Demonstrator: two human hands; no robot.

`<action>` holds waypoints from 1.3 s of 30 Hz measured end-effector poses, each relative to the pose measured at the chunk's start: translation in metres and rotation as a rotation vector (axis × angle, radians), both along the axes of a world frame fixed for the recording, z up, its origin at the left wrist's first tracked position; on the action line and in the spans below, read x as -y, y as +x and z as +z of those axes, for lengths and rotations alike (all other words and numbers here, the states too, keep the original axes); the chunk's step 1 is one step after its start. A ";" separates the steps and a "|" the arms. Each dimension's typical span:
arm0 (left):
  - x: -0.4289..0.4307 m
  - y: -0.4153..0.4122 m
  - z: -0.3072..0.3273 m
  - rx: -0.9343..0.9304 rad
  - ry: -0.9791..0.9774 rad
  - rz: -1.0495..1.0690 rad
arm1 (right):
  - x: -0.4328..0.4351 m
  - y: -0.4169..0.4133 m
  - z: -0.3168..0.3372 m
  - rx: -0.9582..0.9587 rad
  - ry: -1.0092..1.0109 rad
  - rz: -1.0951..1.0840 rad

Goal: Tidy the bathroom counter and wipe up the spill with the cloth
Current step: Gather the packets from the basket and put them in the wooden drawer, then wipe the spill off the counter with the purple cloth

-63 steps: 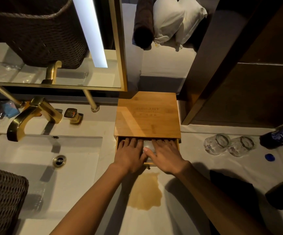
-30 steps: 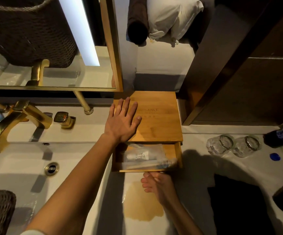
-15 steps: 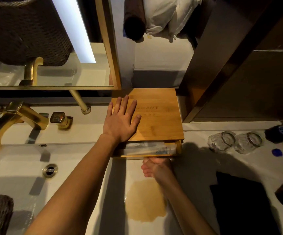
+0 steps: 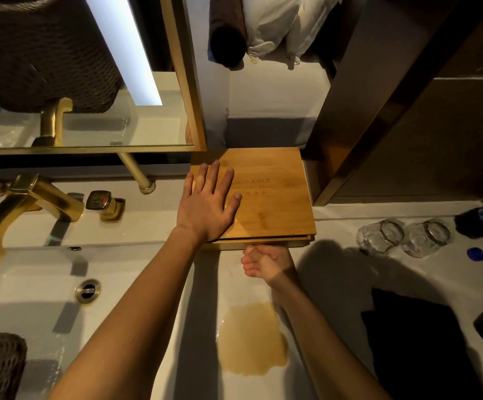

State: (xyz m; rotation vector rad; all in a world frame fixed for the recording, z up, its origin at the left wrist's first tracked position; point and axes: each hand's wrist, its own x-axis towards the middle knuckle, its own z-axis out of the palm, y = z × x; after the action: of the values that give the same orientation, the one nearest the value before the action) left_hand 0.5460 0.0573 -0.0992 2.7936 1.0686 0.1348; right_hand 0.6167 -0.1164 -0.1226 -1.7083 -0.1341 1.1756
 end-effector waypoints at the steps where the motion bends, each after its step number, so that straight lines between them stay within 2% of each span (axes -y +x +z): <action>1: 0.000 0.000 0.000 0.003 0.001 -0.001 | -0.001 0.002 -0.002 0.013 -0.007 0.007; 9: 0.000 -0.002 -0.002 -0.021 0.003 -0.011 | -0.004 0.003 -0.009 0.009 -0.004 -0.010; 15: 0.007 -0.006 0.001 -0.028 -0.009 -0.007 | -0.002 -0.008 -0.006 0.114 -0.043 -0.041; 18: 0.019 -0.016 0.002 -0.037 -0.008 0.012 | -0.004 -0.014 -0.003 0.244 -0.110 -0.015; 21: 0.037 -0.036 0.001 -0.022 -0.091 0.014 | 0.006 -0.020 -0.003 0.445 -0.170 0.095; 25: 0.060 -0.074 0.007 0.023 -0.169 -0.026 | 0.049 -0.022 0.000 0.500 -0.135 0.148; 29: 0.087 -0.126 0.011 0.104 -0.163 -0.057 | 0.113 0.000 0.011 0.605 -0.118 0.080; 31: 0.102 -0.158 0.006 0.136 -0.232 -0.003 | 0.147 0.017 0.016 0.711 -0.166 0.040; 35: 0.149 -0.215 -0.003 0.308 -0.344 0.188 | 0.219 0.059 0.002 1.069 -0.331 0.067; 39: 0.208 -0.252 -0.012 0.296 -0.354 0.395 | 0.278 0.082 -0.027 1.161 -0.542 0.269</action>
State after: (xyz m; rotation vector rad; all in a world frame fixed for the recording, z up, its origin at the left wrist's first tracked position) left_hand 0.2938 -0.1503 -0.1108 2.1478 1.3910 0.3520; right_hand 0.6991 -0.3947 -0.1494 -2.7450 -0.8233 0.2376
